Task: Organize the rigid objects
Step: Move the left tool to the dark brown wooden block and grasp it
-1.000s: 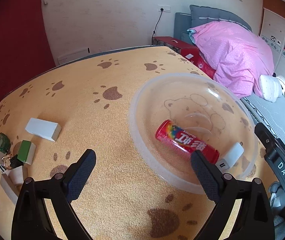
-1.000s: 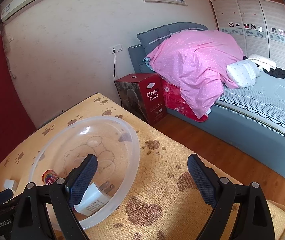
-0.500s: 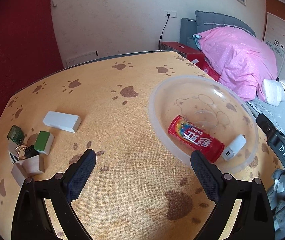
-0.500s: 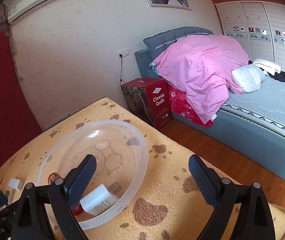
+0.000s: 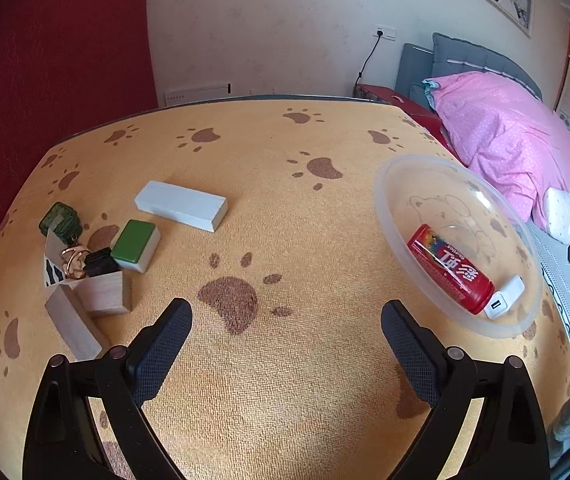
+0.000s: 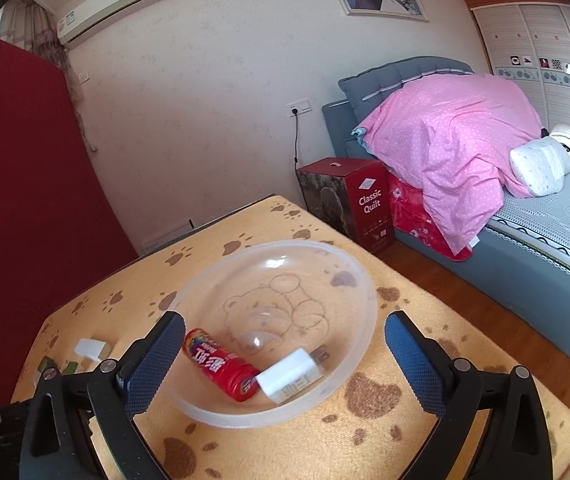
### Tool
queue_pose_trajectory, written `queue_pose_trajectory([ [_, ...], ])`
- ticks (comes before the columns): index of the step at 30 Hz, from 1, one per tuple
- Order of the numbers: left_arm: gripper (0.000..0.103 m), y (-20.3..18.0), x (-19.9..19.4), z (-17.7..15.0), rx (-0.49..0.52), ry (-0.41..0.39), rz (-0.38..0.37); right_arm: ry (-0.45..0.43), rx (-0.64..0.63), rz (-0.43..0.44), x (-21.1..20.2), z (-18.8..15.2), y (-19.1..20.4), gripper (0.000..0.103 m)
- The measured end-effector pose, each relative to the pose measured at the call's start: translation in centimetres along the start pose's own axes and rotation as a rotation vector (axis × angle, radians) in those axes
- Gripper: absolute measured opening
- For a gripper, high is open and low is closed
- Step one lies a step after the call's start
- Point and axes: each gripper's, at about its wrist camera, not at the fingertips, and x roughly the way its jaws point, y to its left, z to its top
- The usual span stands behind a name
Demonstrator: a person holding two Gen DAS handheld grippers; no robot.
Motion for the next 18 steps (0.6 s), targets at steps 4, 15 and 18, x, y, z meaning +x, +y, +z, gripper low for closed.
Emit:
queue_pose_trajectory([
  [4, 0.096, 0.9, -0.3, -0.4, -0.016, -0.002, 0.008, 0.053, -0.049, 0.051, 0.0, -1.5, 1.7, 0.102],
  [15, 0.096, 4.9, -1.2, -0.7, -0.103, -0.026, 0.047, 0.118, -0.138, 0.119, -0.6, -3.9, 4.6, 0.102],
  [18, 0.096, 6.3, -1.2, -0.8, -0.131, -0.028, 0.059, 0.134, -0.148, 0.127, -0.7, -4.4, 5.1, 0.102],
])
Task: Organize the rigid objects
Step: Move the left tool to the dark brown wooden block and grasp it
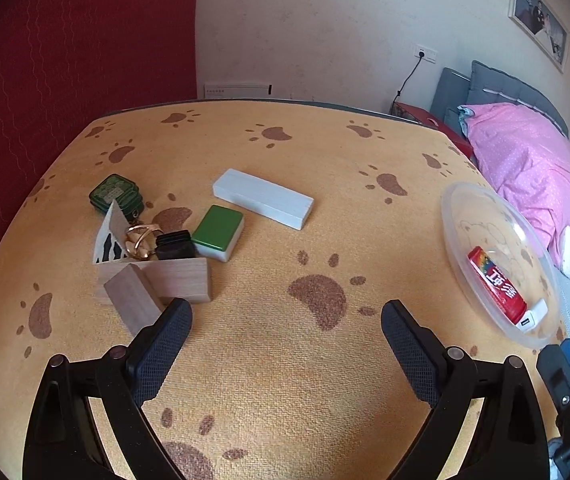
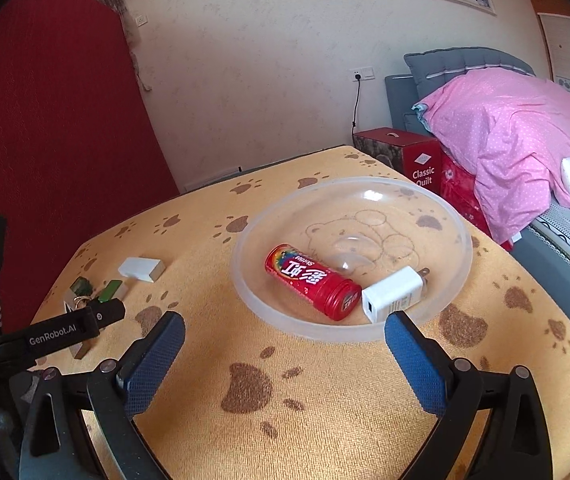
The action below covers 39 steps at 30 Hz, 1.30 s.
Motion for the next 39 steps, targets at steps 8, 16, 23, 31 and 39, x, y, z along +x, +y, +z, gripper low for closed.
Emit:
queue_pose_trajectory([
  [8, 0.096, 3.0, 0.3, 0.0, -0.053, 0.002, 0.039, 0.045, -0.017, 0.021, 0.5, -0.2, 1.0, 0.102],
  [16, 0.096, 5.2, 0.7, 0.0, -0.080, 0.001, 0.079, 0.074, -0.065, 0.035, 0.8, -0.7, 2.6, 0.102],
  [23, 0.096, 7.5, 1.1, -0.2, -0.098, 0.000, 0.123, 0.105, -0.094, 0.043, 1.4, -0.9, 3.8, 0.102],
  [31, 0.096, 10.3, 1.3, -0.6, -0.144, 0.010, 0.145, 0.140, -0.140, 0.066, 1.9, -1.4, 5.6, 0.102],
  [39, 0.096, 12.0, 1.3, -0.6, -0.162, 0.007, 0.160, 0.178, -0.164, 0.079, 2.6, -1.7, 6.8, 0.102],
])
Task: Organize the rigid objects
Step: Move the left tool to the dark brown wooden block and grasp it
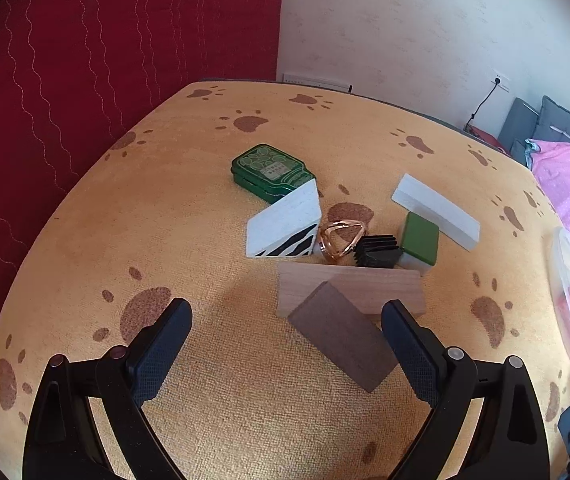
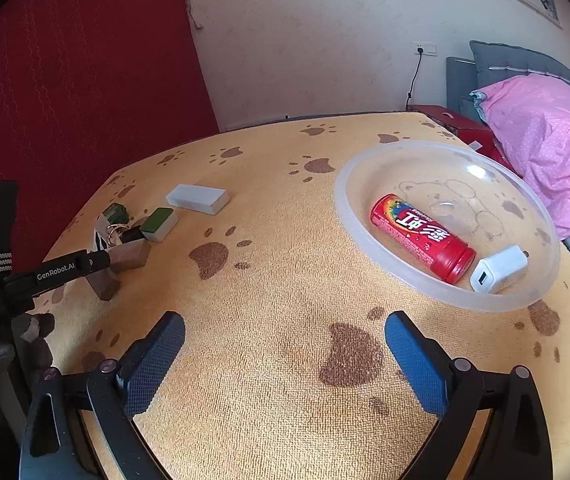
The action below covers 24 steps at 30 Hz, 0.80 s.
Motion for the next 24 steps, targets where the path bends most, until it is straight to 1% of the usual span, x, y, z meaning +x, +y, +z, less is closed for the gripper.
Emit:
queue_pose_trajectory([
  [10, 0.096, 1.1, 0.4, -0.3, 0.007, 0.006, 0.003, 0.026, -0.019, 0.011, 0.6, -0.2, 0.6, 0.102],
  [14, 0.096, 1.7, 0.0, -1.1, 0.000, 0.016, -0.024, 0.033, -0.015, 0.013, 0.8, -0.3, 0.6, 0.102],
  [17, 0.096, 1.7, -0.3, -1.5, 0.016, 0.009, -0.027, 0.039, -0.023, 0.019, 0.9, -0.4, 0.9, 0.102],
  [24, 0.096, 0.5, -0.5, -1.8, 0.070, 0.004, -0.061, 0.046, -0.042, 0.022, 0.8, -0.7, 1.5, 0.102],
])
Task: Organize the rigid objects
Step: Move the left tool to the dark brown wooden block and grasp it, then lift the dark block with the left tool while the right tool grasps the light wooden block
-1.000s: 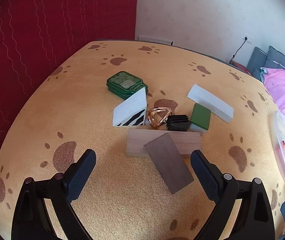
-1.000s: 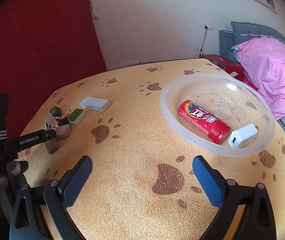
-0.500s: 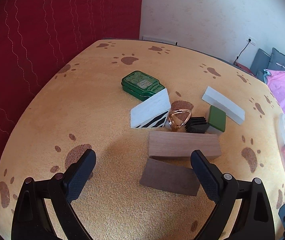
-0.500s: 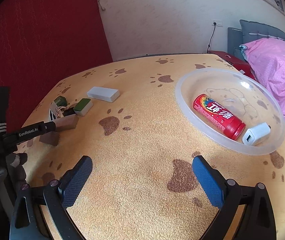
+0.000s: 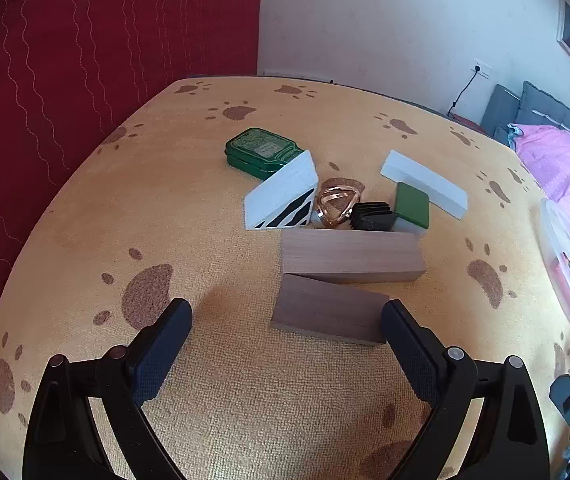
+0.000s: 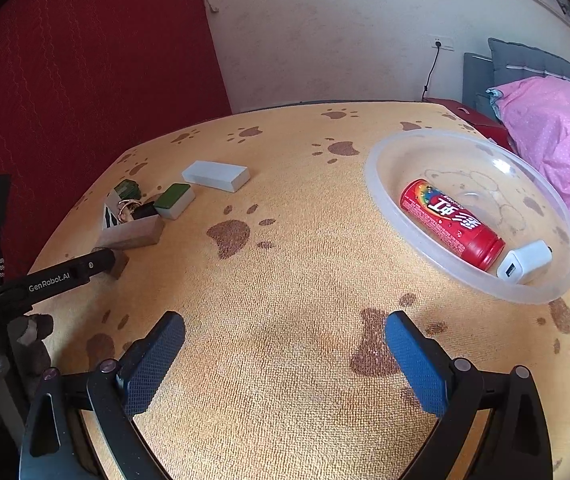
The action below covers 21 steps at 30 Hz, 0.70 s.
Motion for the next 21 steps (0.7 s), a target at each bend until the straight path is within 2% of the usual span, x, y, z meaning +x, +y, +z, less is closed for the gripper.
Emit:
queue_pose_trajectory([
  [5, 0.096, -0.5, 0.6, -0.2, 0.034, 0.026, -0.019, 0.009, -0.011, -0.002, 0.0, -0.1, 0.4, 0.102],
  [8, 0.096, -0.8, 0.8, -0.2, 0.049, 0.028, 0.000, 0.027, -0.008, 0.012, 0.3, 0.0, 0.7, 0.102],
  [10, 0.090, -1.1, 0.8, -0.3, 0.064, 0.024, 0.016, 0.038, -0.007, 0.018, 0.4, 0.0, 0.9, 0.102],
  [14, 0.063, -1.2, 0.0, -0.6, 0.078, -0.010, -0.035, 0.047, -0.021, 0.023, 0.5, 0.2, 1.7, 0.102],
  [18, 0.061, 0.1, -1.0, -0.6, 0.020, -0.036, -0.072, 0.055, -0.046, 0.037, 0.5, 0.9, 2.9, 0.102],
  [21, 0.061, 1.4, -2.0, -0.5, -0.023, -0.068, -0.058, 0.066, -0.067, 0.054, 0.9, 1.5, 4.1, 0.102],
])
